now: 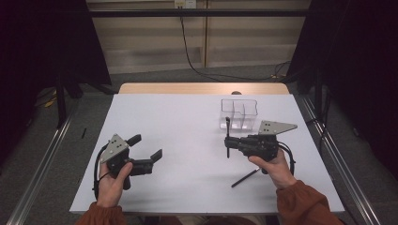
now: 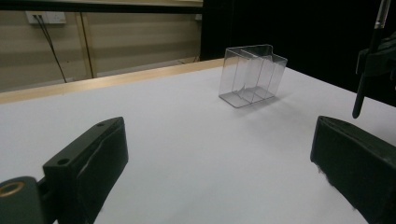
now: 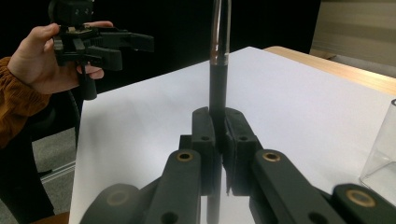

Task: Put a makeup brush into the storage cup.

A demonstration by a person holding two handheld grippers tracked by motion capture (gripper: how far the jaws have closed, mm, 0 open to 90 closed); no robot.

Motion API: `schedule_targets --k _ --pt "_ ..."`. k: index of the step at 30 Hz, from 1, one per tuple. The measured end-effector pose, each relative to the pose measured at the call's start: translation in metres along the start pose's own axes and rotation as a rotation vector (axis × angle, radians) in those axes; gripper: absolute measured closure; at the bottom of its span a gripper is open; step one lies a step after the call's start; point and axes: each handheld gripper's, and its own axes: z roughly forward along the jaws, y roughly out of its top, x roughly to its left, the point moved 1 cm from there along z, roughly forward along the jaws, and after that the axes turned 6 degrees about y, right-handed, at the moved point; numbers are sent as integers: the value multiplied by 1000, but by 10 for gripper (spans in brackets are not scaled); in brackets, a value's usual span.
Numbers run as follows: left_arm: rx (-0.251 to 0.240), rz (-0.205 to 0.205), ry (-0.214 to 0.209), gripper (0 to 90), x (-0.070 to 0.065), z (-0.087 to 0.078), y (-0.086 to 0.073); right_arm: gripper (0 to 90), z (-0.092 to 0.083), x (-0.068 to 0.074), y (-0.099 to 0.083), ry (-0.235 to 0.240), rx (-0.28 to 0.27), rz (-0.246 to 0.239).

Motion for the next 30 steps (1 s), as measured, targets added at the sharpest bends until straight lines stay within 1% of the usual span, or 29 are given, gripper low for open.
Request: schedule_targets --k 1,2,4,5,6,7,8,9,12,14,15,17,18,19,21,23,27,28,29,30 --pt "-2 -1 -6 40 1 -2 -1 841 0 0 0 -2 -2 0" --pt "1 4 -1 40 3 -6 -3 841 0 -1 1 -5 -2 3" --pt "-2 12 19 39 6 -11 -5 841 0 -2 1 -10 -5 4" --pt "-13 -5 18 39 7 -14 -6 841 0 -2 2 -14 -3 6" --pt "-17 -3 20 37 8 -15 -7 841 0 -3 2 -16 -8 7" --pt "-14 10 34 35 8 -17 -8 841 0 -4 2 -18 -7 8" --pt "-15 14 42 28 8 -20 -10 841 -1 -5 2 -25 -7 10" --pt "-20 1 37 23 8 -21 -11 841 -1 -6 3 -28 -11 13" --pt "-31 10 45 21 11 -26 -16 841 -4 -9 6 -43 -19 14" --pt "-32 -4 52 24 14 -29 -16 841 -5 -11 10 -54 -33 15" --pt "-39 -7 58 23 15 -30 -16 841 -5 -13 12 -61 -38 18" --pt "-44 -2 65 24 16 -33 -17 841 -6 -15 15 -69 -48 17" --pt "-44 -8 64 23 16 -34 -18 841 -6 -17 17 -72 -50 17" --pt "-38 -6 70 23 16 -35 -18 841 -5 -18 19 -75 -52 16" --pt "-41 -14 64 23 16 -36 -20 841 -5 -21 22 -82 -61 17" --pt "-35 0 66 23 16 -37 -21 841 -4 -24 25 -88 -66 15" --pt "-23 9 59 23 13 -39 -21 841 -6 -31 31 -106 -79 18" --pt "-23 4 54 23 12 -40 -21 841 -6 -32 33 -109 -81 19" --pt "-22 11 47 23 11 -41 -21 841 -7 -34 34 -113 -84 18" --pt "-24 18 52 23 10 -41 -21 841 -7 -36 37 -118 -86 16"
